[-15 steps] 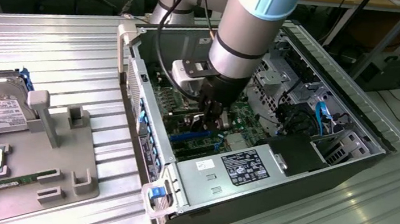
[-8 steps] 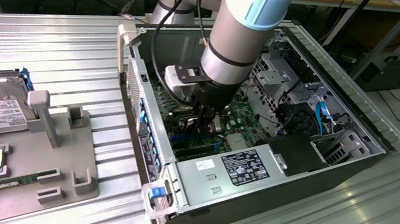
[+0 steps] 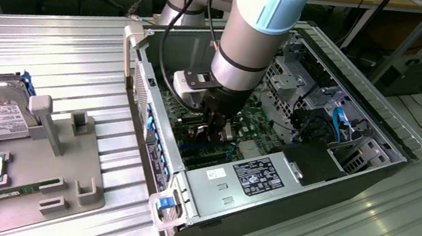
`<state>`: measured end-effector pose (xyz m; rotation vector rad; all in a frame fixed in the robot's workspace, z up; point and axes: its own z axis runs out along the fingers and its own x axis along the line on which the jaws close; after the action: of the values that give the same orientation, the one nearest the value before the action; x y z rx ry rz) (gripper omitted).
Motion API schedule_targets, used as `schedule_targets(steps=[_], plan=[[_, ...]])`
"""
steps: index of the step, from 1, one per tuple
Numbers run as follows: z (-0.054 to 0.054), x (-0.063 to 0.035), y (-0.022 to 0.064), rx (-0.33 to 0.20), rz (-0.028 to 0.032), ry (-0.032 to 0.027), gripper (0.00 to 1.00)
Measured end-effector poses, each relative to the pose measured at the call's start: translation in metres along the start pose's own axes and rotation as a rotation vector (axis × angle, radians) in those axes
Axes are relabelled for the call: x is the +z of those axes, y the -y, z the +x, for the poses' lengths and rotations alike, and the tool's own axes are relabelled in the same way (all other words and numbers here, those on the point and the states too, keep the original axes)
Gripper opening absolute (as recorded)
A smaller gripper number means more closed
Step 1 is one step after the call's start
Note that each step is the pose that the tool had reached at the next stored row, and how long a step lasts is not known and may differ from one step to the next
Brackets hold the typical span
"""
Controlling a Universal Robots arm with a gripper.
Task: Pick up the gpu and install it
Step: 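Insert the gpu into the slot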
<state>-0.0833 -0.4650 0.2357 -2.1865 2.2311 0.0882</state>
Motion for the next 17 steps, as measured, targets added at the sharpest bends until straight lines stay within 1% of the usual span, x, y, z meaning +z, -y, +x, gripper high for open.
schedule_targets(steps=[6,17], plan=[[0.0001,0.0029,0.0,0.0,0.0,0.0001,0.28],[0.0002,0.0041,0.0001,0.0,0.0001,0.0002,0.28]])
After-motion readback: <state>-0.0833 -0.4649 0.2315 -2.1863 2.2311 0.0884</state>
